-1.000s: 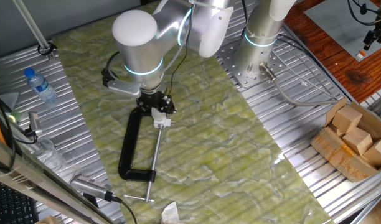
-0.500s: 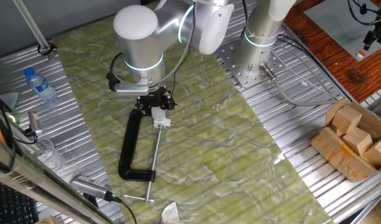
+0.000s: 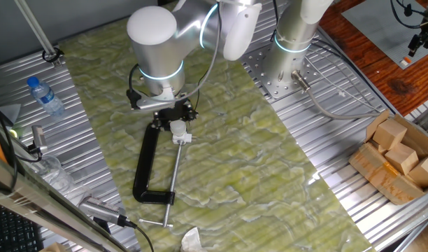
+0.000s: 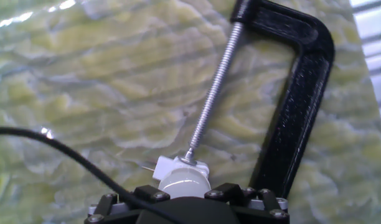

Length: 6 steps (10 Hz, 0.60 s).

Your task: Install the light bulb by rotating it

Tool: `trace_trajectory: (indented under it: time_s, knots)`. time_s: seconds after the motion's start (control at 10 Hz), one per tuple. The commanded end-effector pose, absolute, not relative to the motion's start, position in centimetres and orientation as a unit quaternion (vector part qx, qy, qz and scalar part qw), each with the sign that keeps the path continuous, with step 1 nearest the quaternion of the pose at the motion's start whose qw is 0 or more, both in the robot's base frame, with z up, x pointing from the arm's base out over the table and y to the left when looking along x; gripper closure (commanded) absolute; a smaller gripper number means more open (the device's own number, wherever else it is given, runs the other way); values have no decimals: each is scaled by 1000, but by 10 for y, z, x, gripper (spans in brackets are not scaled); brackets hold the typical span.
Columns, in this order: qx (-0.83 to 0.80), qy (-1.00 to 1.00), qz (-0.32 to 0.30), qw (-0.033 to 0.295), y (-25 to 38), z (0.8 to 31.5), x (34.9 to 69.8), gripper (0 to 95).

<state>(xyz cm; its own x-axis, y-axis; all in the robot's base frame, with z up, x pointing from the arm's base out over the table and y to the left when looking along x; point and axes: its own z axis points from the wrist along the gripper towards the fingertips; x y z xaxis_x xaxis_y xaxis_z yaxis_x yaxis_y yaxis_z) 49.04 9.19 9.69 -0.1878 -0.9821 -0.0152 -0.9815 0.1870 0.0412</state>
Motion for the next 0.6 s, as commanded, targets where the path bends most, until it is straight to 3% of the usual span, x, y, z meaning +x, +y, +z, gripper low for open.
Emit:
trace_trajectory:
  time_s: [0.1,0.6]
  knots:
    - [649,-761,-20,10,92,97,490,190]
    - [657,-754,-17,13,94,90,492,190]
